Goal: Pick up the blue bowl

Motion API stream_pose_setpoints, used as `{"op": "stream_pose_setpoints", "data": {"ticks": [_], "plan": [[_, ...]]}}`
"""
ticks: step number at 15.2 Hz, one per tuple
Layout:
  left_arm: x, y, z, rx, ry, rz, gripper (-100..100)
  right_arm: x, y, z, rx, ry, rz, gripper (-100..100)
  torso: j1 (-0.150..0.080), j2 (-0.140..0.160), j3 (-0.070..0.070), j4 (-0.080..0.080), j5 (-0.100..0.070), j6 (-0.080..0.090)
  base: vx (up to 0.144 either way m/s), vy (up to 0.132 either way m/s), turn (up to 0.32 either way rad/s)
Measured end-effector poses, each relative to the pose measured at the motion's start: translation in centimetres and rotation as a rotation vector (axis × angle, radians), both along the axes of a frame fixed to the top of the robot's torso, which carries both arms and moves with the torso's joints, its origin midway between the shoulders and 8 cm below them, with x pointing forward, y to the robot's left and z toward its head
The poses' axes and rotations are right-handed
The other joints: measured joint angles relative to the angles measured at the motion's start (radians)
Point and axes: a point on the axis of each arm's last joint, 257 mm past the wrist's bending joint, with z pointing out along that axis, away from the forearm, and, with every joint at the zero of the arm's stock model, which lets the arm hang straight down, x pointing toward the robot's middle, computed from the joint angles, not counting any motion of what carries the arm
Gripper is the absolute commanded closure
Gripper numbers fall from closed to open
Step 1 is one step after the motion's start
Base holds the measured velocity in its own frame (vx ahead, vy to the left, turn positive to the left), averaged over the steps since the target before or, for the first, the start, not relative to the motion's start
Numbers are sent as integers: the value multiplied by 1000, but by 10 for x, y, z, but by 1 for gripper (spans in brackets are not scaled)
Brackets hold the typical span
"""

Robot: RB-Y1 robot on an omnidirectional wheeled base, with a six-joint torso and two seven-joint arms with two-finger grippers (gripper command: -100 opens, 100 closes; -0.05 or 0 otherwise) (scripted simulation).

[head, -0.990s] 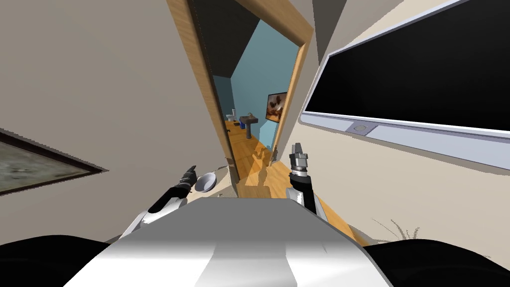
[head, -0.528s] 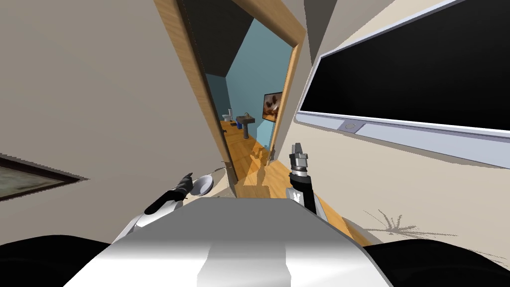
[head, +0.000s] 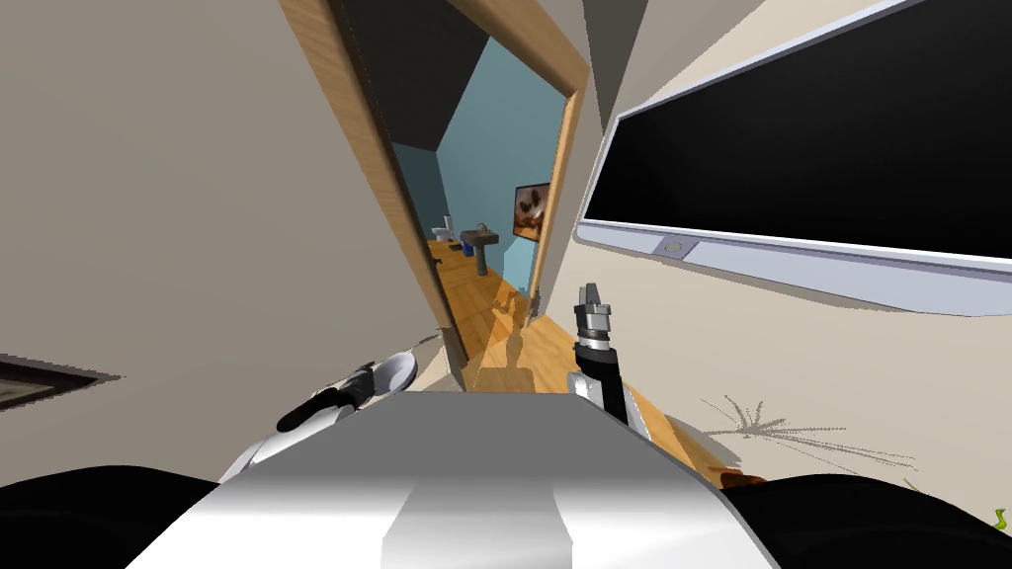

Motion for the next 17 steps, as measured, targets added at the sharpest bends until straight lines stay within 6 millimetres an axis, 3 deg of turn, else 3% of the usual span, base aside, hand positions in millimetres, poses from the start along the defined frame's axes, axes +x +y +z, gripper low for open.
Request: {"op": "stream_pose_setpoints", "data": {"ticks": [4, 17], "plan": [[-29, 3, -30, -61, 89, 50, -100, 0, 0, 0, 0, 0, 0, 0, 1, -4, -2, -1, 0, 0, 59, -2, -105], [-116, -9, -85, -260, 320, 198, -100, 0, 0, 0, 0, 0, 0, 0, 2, -2, -1, -1, 0, 0, 28, 14, -105]]}}
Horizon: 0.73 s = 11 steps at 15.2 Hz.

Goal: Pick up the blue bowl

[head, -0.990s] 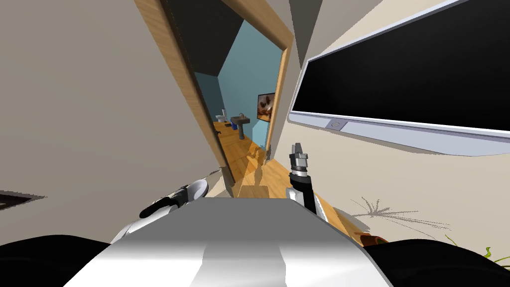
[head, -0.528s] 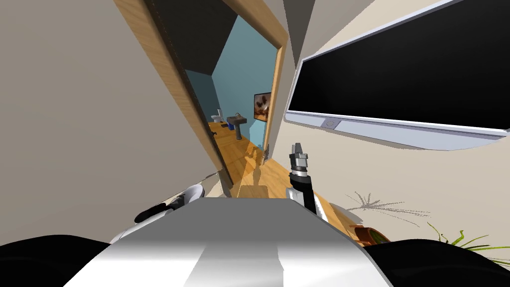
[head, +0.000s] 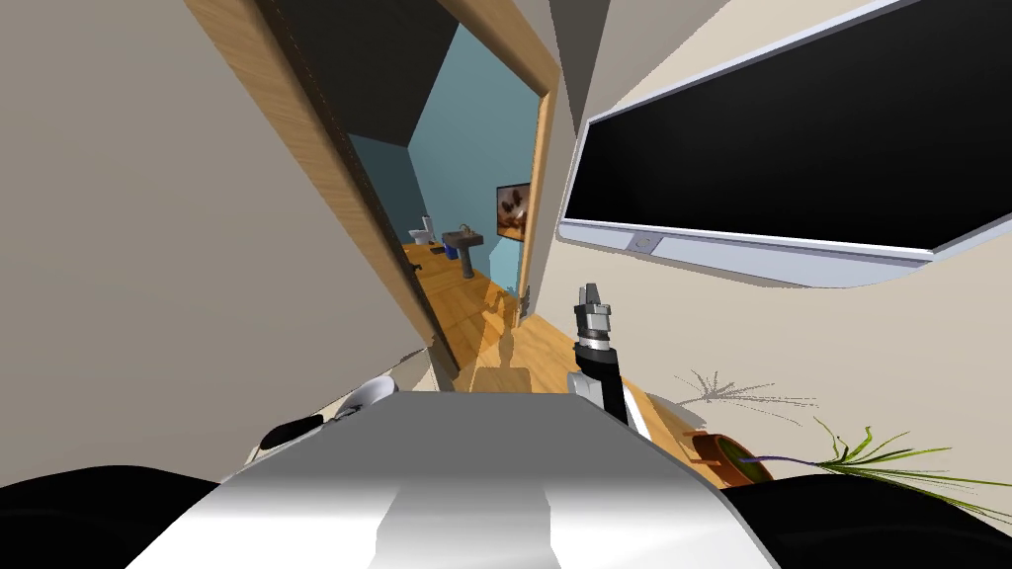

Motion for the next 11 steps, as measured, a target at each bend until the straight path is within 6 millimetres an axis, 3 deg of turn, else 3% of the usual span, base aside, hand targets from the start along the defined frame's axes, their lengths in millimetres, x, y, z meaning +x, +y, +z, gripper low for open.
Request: {"op": "stream_pose_setpoints", "data": {"ticks": [6, 11], "plan": [[-37, -13, -19, -92, 86, 60, -100, 0, 0, 0, 0, 0, 0, 0, 1, 0, 0, 0, 0, 0, 31, 32, -94], [-51, -21, -26, -136, 123, 86, -100, 0, 0, 0, 0, 0, 0, 0, 0, 1, 1, 0, 0, 0, 16, 24, -33]]}}
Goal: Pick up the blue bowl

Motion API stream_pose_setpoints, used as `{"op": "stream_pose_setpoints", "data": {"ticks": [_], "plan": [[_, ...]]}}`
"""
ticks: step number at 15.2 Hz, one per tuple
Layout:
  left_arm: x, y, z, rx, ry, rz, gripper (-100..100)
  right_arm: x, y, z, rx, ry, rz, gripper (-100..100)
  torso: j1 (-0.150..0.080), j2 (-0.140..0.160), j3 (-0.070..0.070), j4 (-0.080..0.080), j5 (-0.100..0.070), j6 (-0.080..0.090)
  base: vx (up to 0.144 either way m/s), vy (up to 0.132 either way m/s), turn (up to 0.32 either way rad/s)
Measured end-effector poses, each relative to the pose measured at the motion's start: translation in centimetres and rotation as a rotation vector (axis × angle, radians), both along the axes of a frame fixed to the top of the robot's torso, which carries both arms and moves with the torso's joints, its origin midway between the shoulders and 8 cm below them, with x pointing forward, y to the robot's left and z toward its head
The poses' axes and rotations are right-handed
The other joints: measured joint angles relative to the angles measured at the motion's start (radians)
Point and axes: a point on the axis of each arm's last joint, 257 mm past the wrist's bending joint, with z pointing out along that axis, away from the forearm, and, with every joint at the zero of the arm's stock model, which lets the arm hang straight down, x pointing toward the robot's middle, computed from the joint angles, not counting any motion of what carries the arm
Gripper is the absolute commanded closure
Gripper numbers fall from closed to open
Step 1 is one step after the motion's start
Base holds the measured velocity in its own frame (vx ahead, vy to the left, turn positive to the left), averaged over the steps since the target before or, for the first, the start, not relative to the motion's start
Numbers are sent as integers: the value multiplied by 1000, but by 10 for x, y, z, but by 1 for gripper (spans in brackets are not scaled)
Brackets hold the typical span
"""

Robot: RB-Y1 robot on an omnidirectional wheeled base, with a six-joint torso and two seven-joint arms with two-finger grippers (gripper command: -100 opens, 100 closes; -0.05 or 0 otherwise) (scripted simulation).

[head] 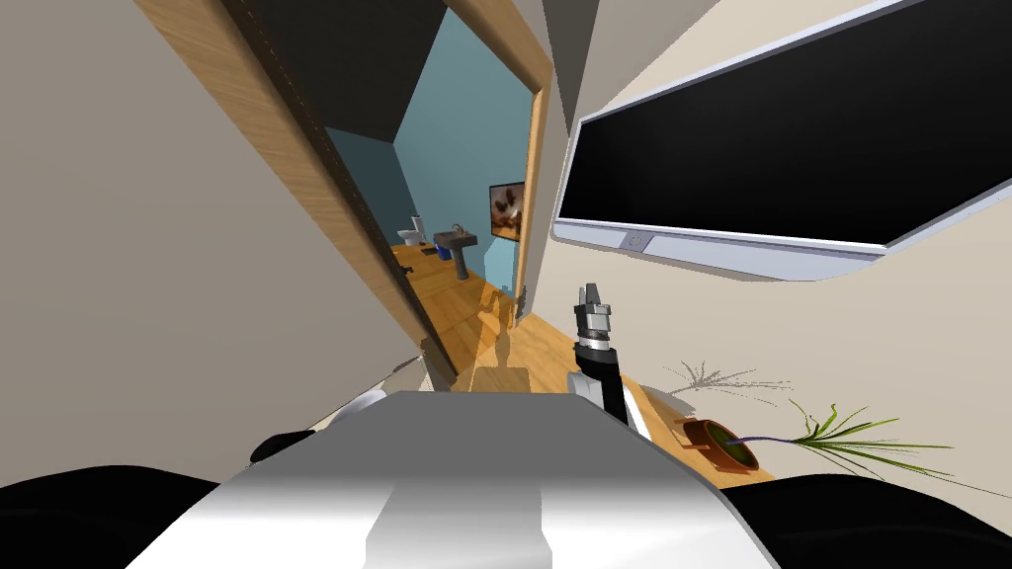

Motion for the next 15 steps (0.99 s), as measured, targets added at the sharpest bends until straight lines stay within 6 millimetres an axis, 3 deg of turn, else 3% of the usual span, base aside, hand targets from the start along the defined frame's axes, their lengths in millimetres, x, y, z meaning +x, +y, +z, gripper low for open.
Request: {"op": "stream_pose_setpoints", "data": {"ticks": [5, 6, 11, 15], "plan": [[4, -3, -17, 1, -3, -1, -100, 0, 0, 0, 0, 0, 0, 0, -1, 1, 1, 0, 0, 0, -3, 14, -1], [4, -3, -18, 2, -4, -2, 100, 0, 0, 0, 0, 0, 0, 0, -1, 1, 1, 0, 0, 0, 0, 0, 0], [4, -4, -18, 1, -3, 0, 100, 0, 0, 0, 0, 0, 0, 0, -1, 1, 1, 0, -1, 0, 0, -2, 0], [2, -1, -4, 2, -3, 0, 100, 0, 0, 0, 0, 0, 0, 0, -4, 1, 1, 1, -2, 1, 3, -15, 1]]}}
